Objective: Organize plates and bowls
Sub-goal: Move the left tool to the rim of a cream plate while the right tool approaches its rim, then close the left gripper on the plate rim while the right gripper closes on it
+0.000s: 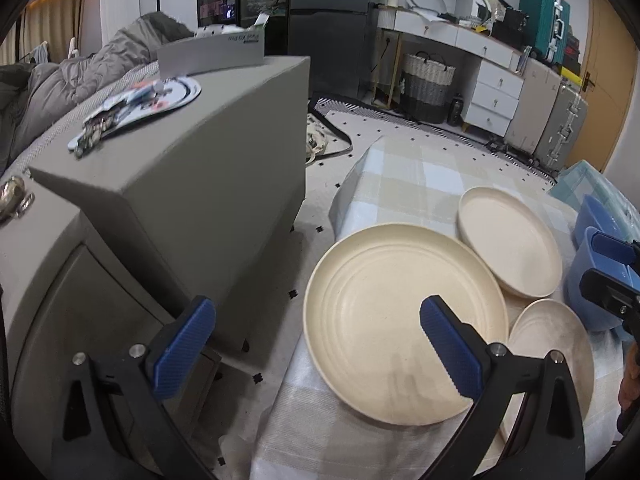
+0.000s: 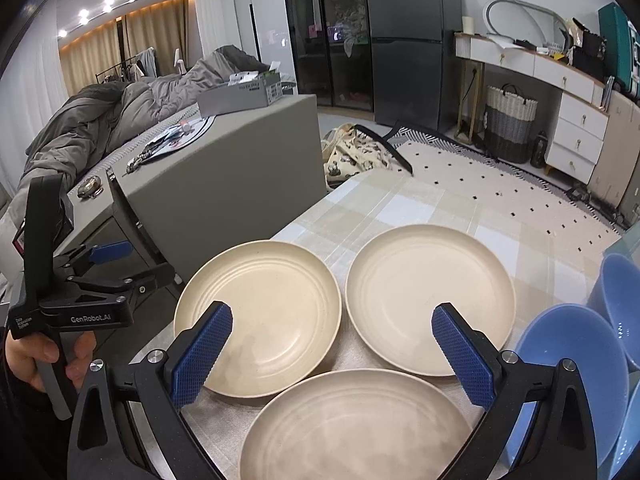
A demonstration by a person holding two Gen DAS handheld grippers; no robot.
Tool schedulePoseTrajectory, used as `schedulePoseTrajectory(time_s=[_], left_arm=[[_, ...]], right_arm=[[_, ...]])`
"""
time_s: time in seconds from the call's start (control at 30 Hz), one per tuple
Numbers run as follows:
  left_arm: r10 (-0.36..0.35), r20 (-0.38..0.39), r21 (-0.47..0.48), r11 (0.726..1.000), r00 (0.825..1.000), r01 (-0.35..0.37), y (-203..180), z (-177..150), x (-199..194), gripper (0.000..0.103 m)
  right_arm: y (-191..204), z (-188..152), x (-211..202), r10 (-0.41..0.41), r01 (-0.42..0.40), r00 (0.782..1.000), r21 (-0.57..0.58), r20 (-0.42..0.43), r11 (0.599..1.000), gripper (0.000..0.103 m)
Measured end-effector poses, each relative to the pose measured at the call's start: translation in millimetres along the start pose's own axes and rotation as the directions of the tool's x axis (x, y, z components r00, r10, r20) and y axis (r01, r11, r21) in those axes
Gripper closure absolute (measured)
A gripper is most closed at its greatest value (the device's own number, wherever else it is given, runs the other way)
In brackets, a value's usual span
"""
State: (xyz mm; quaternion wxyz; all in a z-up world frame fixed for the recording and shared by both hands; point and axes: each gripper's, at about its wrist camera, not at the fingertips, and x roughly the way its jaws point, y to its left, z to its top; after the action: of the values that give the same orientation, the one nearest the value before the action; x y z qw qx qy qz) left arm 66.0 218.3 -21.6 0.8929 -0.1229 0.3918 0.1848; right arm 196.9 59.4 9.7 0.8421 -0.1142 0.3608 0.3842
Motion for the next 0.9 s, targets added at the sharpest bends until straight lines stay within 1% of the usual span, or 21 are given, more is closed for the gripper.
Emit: schedulePoseTrajectory(time_s=[0.07, 0.13, 0.27, 0.33, 0.4, 0.47, 0.57, 0.67, 0.7, 0.83, 0.9], left_arm=[[-0.004, -0.021, -0.013, 1.0, 1.0, 0.004, 5.4, -2.8, 5.0, 0.001], [-0.002, -0.038, -0.022, 1.0, 0.999, 0.001, 9.5, -5.1, 10.5, 0.002], [-0.01, -0.071, -0.029, 1.0, 0.997, 0.008, 12.4, -7.8, 24.0, 0.004], [-0.016, -0.093, -0.033, 0.999, 0.996, 0.013, 12.5, -8.8, 32.0, 0.01], [-0.028, -0.116, -0.033, 0.999, 0.993, 0.025, 11.2, -9.7, 38.1, 0.014], [-0.029, -0.131, -0.034, 0.999, 0.991, 0.025, 10.8, -10.9, 42.2, 0.016], [-0.039, -0.146, -0.022, 0.999, 0.988, 0.037, 8.4, -13.0, 46.4, 0.021], [-0.039, -0.17, -0.016, 0.999, 0.985, 0.037, 8.5, -16.6, 50.3, 0.028], [-0.043, -0.18, -0.021, 0.999, 0.983, 0.04, 9.0, -18.2, 51.6, 0.031], [-0.052, -0.205, -0.043, 0.998, 0.977, 0.044, 12.6, -20.6, 55.7, 0.035], [-0.062, -0.214, -0.053, 0.997, 0.975, 0.052, 14.2, -22.1, 57.4, 0.038]], right_arm=[[0.1, -0.6, 9.4, 0.008, -0.008, 1.0, 0.006, -0.016, 1.0, 0.002], [-0.6, -2.7, 19.6, 0.014, -0.013, 0.999, 0.011, -0.036, 1.0, 0.006], [-1.9, -8.2, 40.5, 0.03, -0.029, 0.997, 0.023, -0.076, 0.999, 0.01], [-3.0, -11.8, 48.8, 0.039, -0.036, 0.994, 0.035, -0.099, 0.999, 0.015], [-4.0, -14.3, 56.7, 0.051, -0.046, 0.992, 0.04, -0.117, 0.998, 0.019], [-4.5, -16.4, 63.8, 0.054, -0.048, 0.989, 0.043, -0.135, 0.998, 0.019], [-4.0, -17.8, 71.6, 0.062, -0.056, 0.986, 0.048, -0.157, 0.997, 0.023], [-6.1, -18.5, 77.6, 0.078, -0.067, 0.982, 0.065, -0.173, 0.996, 0.025], [-6.1, -19.2, 80.2, 0.079, -0.068, 0.98, 0.067, -0.181, 0.995, 0.028], [-6.1, -22.0, 91.2, 0.091, -0.078, 0.975, 0.074, -0.205, 0.994, 0.034], [-5.4, -23.7, 97.1, 0.091, -0.077, 0.973, 0.072, -0.214, 0.994, 0.035]])
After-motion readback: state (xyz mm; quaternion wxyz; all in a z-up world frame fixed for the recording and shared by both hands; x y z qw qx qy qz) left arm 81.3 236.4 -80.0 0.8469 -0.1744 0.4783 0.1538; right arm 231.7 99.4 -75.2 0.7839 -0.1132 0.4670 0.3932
